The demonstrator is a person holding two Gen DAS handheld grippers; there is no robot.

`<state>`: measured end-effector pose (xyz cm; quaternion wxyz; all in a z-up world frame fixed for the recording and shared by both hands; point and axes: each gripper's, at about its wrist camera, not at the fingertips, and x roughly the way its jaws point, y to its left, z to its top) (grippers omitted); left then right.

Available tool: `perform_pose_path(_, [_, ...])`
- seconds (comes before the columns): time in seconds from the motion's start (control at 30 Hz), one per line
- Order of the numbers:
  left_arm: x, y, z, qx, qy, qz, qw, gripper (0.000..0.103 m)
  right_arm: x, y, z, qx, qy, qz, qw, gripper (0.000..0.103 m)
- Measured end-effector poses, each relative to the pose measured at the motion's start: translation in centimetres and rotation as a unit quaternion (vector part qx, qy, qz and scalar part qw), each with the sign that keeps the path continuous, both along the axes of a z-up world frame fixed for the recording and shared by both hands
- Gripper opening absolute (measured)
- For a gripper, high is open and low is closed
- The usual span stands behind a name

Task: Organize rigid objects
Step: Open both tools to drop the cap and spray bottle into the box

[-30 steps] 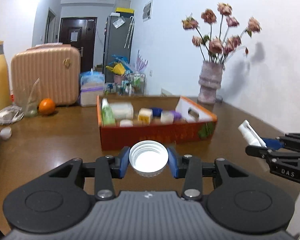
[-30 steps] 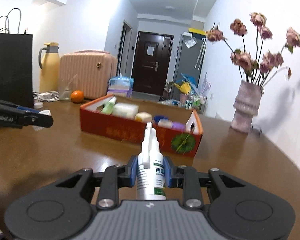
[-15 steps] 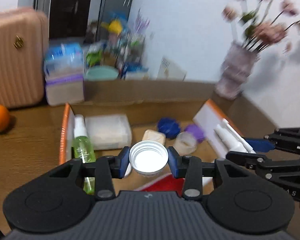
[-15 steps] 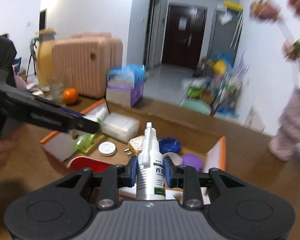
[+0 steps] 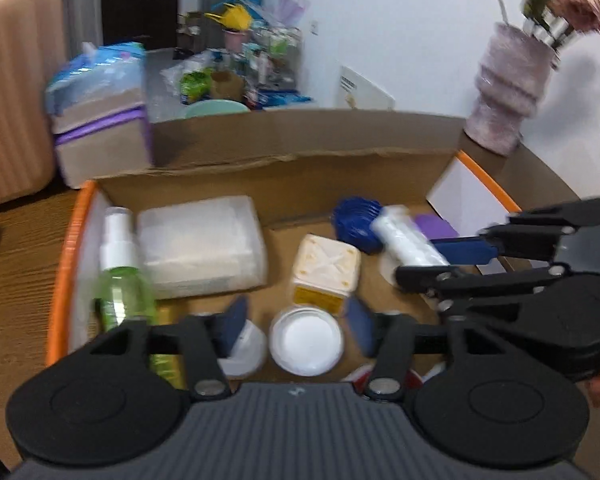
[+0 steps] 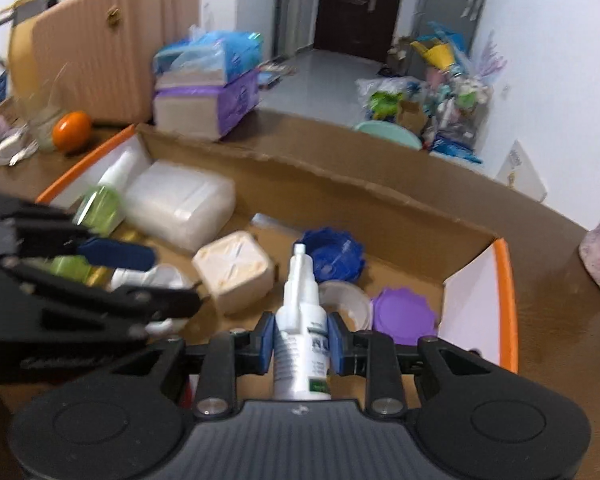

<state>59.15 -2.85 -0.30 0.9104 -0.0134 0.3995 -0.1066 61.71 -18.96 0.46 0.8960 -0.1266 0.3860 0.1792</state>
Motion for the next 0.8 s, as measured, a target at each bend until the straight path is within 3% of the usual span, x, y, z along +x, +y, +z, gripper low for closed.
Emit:
perform_pose_path(0.03, [-0.2,0.4,0.3,-0.004,-0.003,0.005,1.0,0.076,-0.2,-0.2,0.1,0.007,-0.012,-0.006,1.0,0.035])
perform_pose_path(0.1, [-0.9,1.0,0.8,-0.012,-0.007,0.004,0.9999,0.077,-1.1,-1.1,0.6,0.033,-0.032,-0.004,0.999,0.056])
perform_pose_path(0.2, [-2.6,1.4,1.9,0.006,-0.029,0.009,0.9995,0.082,-2.8,-2.3,1.6,0.047,-0.054,-0.009,0.997,0.057])
perform_pose_path(0.37, [-9.0,1.9,4.1,0.055,-0.142,0.034,0.9878,0.102,-7.2,-4.8,4.9,0.07,-0.092,-0.021,0.993,0.058])
perform_pose_path(0.43, [-11.3,2.1,4.8,0.067,-0.167,0.04,0.9828,0.103,-9.4,-5.3,5.6,0.08,-0.095,-0.011,0.992,0.061])
perform_pose_path(0.5, [-13.1,2.2,5.2,0.074,-0.174,0.042,0.9809,0.103,-11.0,-5.6,5.4,0.084,-0.091,-0.007,0.992,0.07])
perform_pose_path(0.6, [-15.7,2.3,5.6,0.082,-0.198,0.053,0.9754,0.103,-13.6,-5.1,4.3,0.062,-0.089,0.0,0.994,0.073])
perform_pose_path(0.7, [-19.2,3.1,5.3,0.074,-0.23,0.071,0.9678,0.103,-17.1,-5.0,3.6,0.05,-0.119,-0.011,0.992,0.074])
perform_pose_path(0.8, [-22.7,4.2,4.1,0.05,-0.234,0.087,0.9671,0.103,-21.0,-5.2,2.7,0.066,-0.152,-0.019,0.986,0.083])
